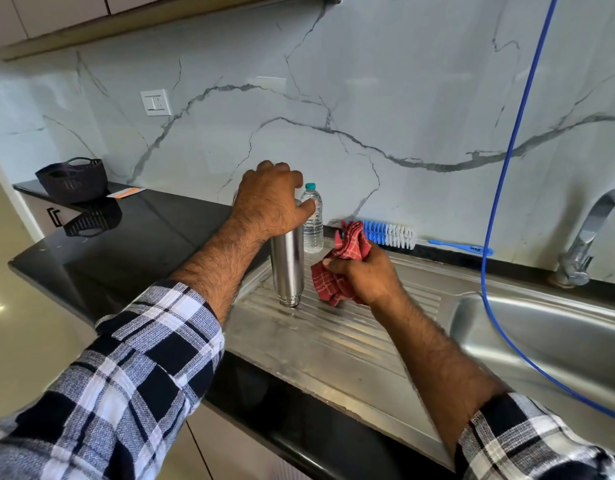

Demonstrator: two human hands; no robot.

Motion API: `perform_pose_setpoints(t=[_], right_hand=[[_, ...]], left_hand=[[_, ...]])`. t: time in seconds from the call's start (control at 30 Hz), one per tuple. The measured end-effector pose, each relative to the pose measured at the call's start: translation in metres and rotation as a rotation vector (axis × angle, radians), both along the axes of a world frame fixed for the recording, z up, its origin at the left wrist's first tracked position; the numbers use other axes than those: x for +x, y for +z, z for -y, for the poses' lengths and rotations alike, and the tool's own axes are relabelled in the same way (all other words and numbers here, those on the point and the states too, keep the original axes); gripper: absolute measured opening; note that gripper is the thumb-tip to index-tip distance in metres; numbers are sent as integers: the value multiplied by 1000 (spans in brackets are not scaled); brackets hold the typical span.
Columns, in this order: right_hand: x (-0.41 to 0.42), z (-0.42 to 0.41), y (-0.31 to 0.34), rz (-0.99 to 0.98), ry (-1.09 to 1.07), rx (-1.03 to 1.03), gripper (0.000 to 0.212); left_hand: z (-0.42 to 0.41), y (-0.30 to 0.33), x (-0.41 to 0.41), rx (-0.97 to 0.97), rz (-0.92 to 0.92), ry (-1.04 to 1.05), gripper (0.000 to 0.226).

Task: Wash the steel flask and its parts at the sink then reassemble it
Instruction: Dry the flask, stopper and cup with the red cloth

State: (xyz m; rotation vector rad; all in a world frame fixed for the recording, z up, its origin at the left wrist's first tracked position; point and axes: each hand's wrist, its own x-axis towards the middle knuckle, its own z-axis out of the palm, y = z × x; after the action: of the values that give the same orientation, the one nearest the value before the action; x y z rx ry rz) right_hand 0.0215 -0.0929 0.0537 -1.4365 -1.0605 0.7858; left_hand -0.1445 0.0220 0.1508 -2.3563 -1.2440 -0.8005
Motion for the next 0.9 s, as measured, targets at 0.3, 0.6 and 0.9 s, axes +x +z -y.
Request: perform_pose_setpoints(t=[0.3,0.6,0.9], right_hand=[[57,45,23,-412,-23,127,30],[117,85,0,-591,-130,188,35],[125,75,-24,-562,-156,108,18]], left_hand=[[70,-8,53,-136,349,-279,27],[116,-97,139,-884,731,-530,18],[104,-110,118,-378,302,-88,25]])
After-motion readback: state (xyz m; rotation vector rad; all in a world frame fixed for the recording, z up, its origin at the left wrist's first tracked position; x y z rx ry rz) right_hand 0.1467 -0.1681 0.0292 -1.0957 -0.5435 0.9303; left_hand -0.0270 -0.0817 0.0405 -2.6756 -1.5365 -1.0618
